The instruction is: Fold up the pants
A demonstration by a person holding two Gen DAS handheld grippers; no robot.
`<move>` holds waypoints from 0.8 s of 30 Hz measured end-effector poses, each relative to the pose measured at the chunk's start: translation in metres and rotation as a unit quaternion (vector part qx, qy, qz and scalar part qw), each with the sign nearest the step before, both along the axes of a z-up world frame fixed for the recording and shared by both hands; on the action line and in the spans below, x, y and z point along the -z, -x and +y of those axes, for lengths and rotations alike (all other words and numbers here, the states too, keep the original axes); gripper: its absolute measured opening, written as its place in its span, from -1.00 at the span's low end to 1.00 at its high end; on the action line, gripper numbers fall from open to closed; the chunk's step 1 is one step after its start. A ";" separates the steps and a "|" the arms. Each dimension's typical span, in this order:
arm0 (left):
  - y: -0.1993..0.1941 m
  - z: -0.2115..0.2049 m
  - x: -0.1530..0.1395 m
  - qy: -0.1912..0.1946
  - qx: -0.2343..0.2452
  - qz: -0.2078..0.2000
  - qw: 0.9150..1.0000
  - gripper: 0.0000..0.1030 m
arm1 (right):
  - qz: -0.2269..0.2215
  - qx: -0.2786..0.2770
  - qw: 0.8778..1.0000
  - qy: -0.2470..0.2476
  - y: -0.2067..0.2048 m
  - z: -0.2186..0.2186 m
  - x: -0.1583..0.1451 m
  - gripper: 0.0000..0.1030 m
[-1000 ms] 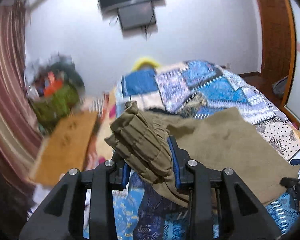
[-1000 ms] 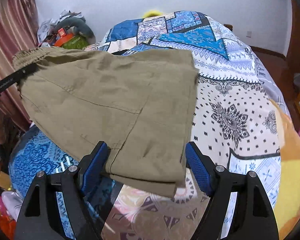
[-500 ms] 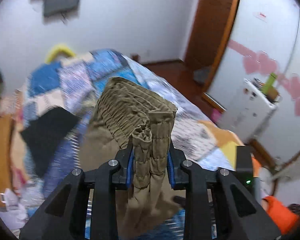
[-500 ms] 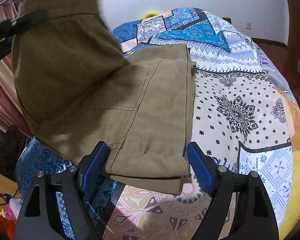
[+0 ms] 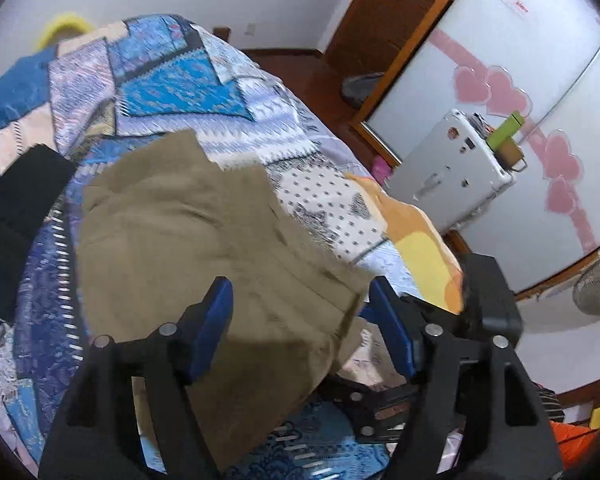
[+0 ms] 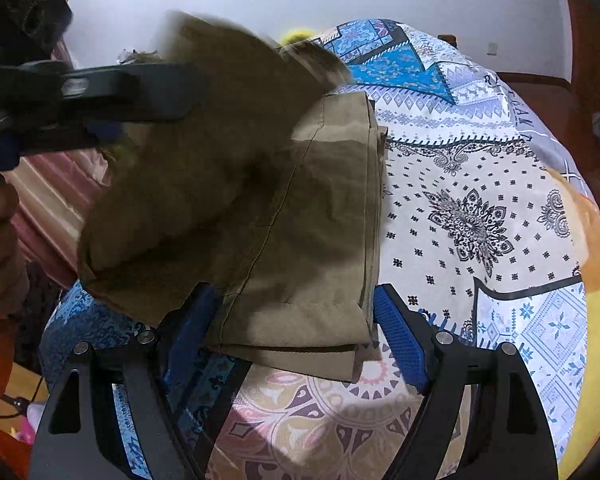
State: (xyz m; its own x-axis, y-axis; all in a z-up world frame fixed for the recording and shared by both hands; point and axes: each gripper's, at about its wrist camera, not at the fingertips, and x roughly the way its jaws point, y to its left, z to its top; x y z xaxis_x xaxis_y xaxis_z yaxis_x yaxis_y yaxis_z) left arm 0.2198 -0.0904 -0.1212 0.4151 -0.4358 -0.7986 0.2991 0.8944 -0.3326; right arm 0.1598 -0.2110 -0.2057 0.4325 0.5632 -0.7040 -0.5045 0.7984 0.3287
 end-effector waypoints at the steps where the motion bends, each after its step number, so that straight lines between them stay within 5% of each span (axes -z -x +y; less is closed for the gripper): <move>1: 0.001 0.002 -0.002 -0.010 -0.002 -0.004 1.000 0.37 | -0.005 0.001 1.000 0.006 0.000 0.001 -0.001 0.54; 7: -0.009 0.042 -0.007 -0.049 -0.055 -0.027 0.997 0.48 | -0.016 0.009 1.000 0.017 0.007 -0.006 -0.008 0.54; 15: -0.068 0.105 0.001 -0.132 -0.133 -0.047 0.981 0.64 | -0.039 0.044 0.998 0.010 0.013 -0.030 -0.027 0.54; 24: -0.147 0.111 0.063 -0.160 -0.134 0.023 0.978 0.67 | -0.036 0.080 0.996 0.025 0.004 -0.041 -0.030 0.55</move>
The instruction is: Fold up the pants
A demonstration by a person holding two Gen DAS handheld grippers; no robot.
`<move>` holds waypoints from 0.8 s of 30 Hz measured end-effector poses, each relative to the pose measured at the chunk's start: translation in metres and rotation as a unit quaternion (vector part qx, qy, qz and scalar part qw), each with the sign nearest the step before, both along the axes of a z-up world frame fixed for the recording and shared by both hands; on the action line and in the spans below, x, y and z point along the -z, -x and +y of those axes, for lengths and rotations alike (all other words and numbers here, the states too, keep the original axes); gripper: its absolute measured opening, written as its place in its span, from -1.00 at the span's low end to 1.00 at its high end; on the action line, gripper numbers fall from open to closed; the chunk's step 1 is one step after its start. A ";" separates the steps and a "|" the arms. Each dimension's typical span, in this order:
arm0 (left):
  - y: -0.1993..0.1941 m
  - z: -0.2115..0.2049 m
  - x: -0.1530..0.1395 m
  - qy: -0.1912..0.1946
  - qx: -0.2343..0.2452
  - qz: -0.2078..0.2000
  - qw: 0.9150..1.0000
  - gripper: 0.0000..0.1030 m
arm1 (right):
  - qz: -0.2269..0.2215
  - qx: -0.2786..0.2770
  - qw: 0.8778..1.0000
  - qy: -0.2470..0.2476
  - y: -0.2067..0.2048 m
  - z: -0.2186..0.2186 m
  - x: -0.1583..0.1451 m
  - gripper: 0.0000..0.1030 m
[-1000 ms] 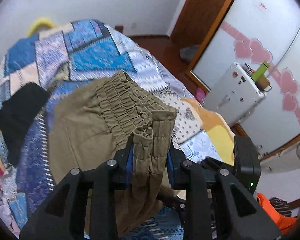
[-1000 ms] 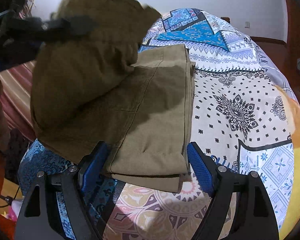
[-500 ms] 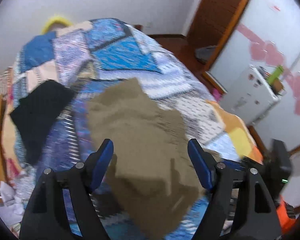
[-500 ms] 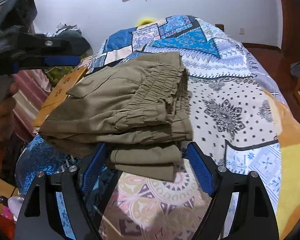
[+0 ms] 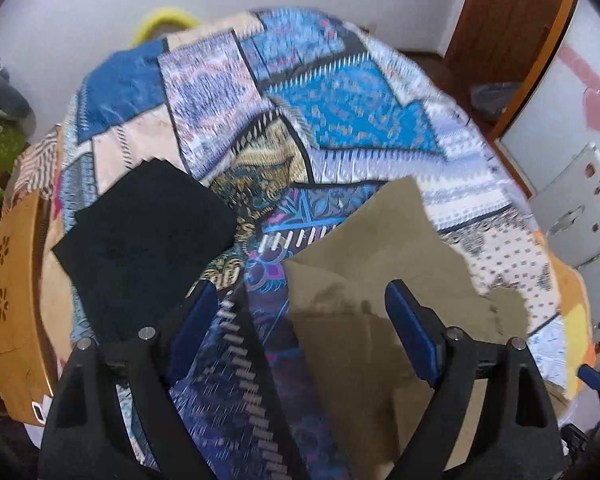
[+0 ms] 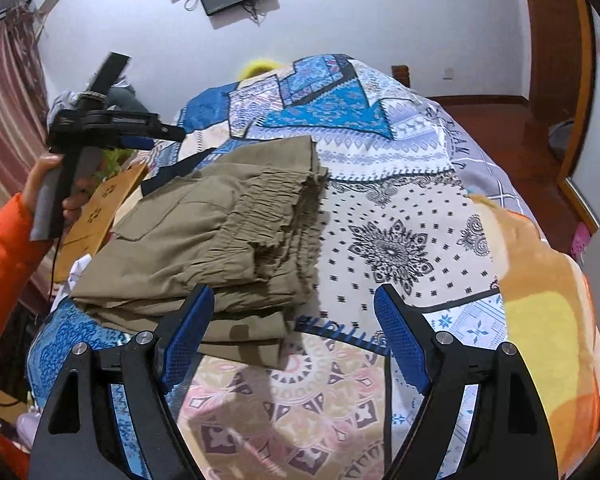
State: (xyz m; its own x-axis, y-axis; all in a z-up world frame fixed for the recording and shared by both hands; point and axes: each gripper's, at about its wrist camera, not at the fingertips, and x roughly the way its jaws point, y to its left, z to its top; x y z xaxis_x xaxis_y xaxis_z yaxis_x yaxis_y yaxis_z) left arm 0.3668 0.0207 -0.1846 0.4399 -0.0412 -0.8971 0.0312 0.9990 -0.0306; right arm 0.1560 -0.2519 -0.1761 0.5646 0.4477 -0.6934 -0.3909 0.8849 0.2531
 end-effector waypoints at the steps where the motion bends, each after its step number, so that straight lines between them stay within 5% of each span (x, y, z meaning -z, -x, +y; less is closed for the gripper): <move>1: -0.008 -0.003 0.014 -0.007 0.000 0.016 1.000 0.67 | 0.003 0.003 1.000 0.000 -0.003 -0.001 0.001 0.55; 5: -0.021 -0.012 0.057 -0.033 0.012 0.064 0.997 0.67 | 0.012 0.016 1.000 -0.003 -0.009 -0.006 0.005 0.55; 12: 0.001 -0.008 0.067 -0.090 0.037 0.039 0.995 0.72 | 0.014 0.029 0.999 0.005 -0.014 -0.007 0.006 0.55; 24: 0.105 0.074 0.047 0.000 -0.032 0.052 0.998 0.72 | -0.011 -0.007 1.000 0.002 -0.001 0.011 -0.010 0.55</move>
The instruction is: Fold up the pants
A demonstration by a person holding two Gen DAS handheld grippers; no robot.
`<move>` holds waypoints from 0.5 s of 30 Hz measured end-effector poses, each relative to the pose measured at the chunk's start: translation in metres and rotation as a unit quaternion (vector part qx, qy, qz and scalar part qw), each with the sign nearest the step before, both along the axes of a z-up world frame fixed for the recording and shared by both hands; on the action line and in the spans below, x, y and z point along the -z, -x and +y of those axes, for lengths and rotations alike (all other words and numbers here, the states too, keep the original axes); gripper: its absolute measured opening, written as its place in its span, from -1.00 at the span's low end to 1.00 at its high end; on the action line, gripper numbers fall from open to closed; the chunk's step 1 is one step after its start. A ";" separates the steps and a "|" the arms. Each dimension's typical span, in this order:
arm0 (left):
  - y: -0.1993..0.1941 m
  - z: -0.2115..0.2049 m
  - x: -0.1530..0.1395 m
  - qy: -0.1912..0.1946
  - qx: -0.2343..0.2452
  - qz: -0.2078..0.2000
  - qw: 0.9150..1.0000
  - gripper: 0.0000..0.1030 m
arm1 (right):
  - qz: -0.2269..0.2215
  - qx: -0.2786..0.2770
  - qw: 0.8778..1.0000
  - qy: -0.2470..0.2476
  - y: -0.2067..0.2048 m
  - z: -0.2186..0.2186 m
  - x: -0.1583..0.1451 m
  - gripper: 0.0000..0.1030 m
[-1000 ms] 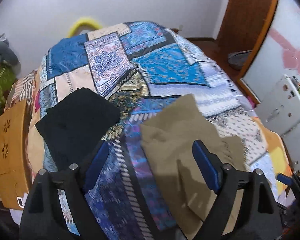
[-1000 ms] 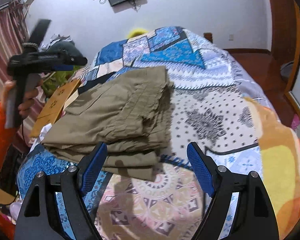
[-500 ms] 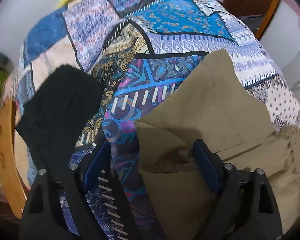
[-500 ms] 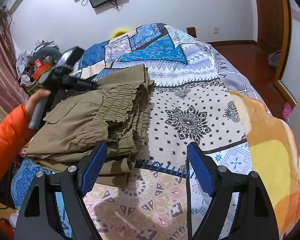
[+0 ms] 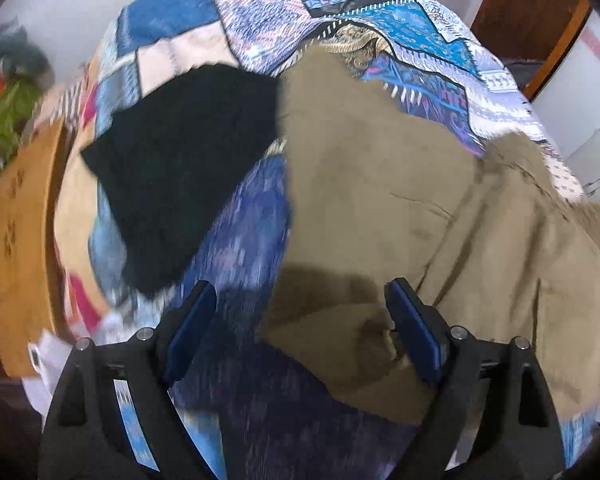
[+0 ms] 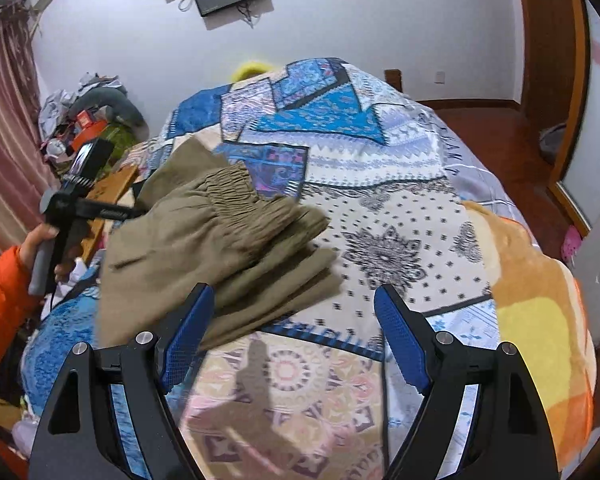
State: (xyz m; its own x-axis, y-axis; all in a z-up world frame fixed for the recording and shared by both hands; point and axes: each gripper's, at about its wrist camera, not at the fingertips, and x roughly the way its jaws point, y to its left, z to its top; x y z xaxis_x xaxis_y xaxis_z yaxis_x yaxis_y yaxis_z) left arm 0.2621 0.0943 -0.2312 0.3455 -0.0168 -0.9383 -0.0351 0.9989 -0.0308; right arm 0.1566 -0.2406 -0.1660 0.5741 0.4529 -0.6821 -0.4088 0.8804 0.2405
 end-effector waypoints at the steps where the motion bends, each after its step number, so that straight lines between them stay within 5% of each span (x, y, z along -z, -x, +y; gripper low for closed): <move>1: 0.009 0.002 -0.001 0.007 -0.001 0.000 1.000 0.72 | 0.000 -0.007 1.000 -0.007 0.000 0.004 -0.001 0.55; 6: 0.051 0.007 -0.006 0.034 -0.005 -0.004 0.999 0.71 | -0.001 -0.034 0.999 -0.011 -0.010 0.026 0.006 0.54; 10: 0.075 0.010 -0.007 0.000 -0.018 -0.022 1.000 0.71 | 0.015 -0.050 0.998 0.020 -0.021 0.044 0.025 0.54; 15: 0.094 0.030 0.000 0.007 -0.034 -0.018 0.999 0.76 | 0.048 -0.062 0.997 0.002 -0.023 0.041 0.039 0.38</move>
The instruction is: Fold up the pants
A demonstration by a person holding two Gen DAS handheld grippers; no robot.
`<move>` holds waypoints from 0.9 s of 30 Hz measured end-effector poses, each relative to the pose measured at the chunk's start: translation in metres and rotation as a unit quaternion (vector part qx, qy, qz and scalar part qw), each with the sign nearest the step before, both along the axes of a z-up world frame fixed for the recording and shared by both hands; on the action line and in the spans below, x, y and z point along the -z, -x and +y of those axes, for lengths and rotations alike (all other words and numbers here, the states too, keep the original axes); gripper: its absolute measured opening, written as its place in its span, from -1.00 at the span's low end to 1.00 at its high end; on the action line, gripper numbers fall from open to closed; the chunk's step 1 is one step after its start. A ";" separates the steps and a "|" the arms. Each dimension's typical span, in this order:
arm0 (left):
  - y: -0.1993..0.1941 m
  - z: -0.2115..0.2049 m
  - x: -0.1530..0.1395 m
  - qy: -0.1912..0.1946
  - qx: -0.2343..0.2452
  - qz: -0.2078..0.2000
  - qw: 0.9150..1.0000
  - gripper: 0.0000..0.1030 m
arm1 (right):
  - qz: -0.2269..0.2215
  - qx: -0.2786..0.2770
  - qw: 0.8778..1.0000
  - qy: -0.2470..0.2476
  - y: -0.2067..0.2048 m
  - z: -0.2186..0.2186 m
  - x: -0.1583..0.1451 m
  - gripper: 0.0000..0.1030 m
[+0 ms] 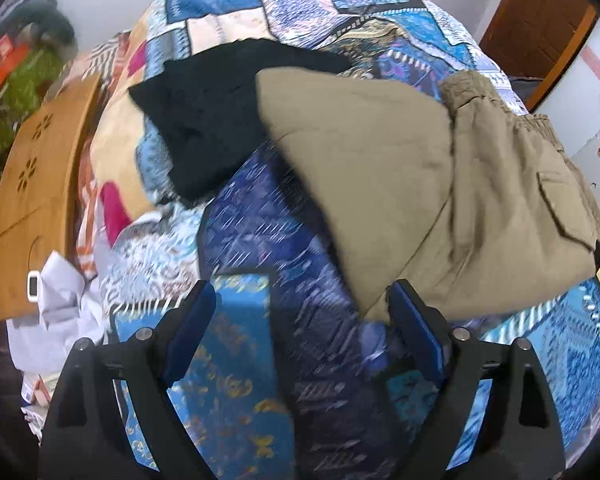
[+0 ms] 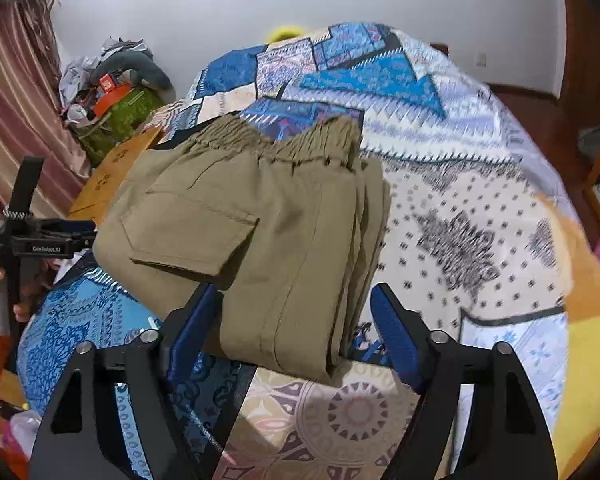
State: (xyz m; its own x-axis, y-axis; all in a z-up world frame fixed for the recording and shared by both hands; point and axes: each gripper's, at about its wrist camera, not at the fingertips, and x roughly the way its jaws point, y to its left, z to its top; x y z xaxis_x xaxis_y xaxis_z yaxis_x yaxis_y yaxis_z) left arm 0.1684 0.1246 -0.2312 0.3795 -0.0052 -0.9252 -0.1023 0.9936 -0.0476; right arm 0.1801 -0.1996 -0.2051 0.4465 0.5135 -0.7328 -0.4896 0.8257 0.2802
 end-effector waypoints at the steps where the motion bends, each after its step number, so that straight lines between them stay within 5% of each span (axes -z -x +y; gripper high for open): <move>1: 0.003 0.003 0.001 0.004 0.000 0.000 1.000 0.79 | 0.001 -0.001 1.000 -0.005 0.002 -0.003 -0.001 0.32; 5: 0.008 0.008 0.000 0.001 0.002 0.001 1.000 0.78 | 0.008 -0.003 1.000 -0.020 0.007 -0.015 -0.001 0.00; 8: 0.009 0.003 -0.005 -0.059 0.002 0.001 0.998 0.72 | 0.012 -0.002 1.000 -0.017 0.010 -0.012 0.003 -0.05; 12: 0.006 0.008 -0.021 -0.039 -0.001 -0.005 0.999 0.58 | 0.014 -0.015 1.000 -0.002 0.007 -0.009 -0.002 -0.05; 20: -0.027 -0.018 -0.091 -0.019 0.026 -0.101 0.994 0.59 | -0.034 -0.002 0.999 -0.004 -0.011 -0.015 -0.039 -0.04; 27: -0.080 -0.063 -0.096 -0.009 0.080 -0.116 0.990 0.58 | -0.049 0.001 0.999 0.004 -0.053 -0.006 -0.044 -0.04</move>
State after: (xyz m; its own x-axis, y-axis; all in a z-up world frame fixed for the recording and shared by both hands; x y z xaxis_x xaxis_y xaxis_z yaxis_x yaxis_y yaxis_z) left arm 0.2480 0.0612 -0.1349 0.5767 -0.0666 -0.8142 0.0681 0.9971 -0.0334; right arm 0.2335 -0.2055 -0.1609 0.5172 0.5077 -0.6890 -0.5134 0.8282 0.2248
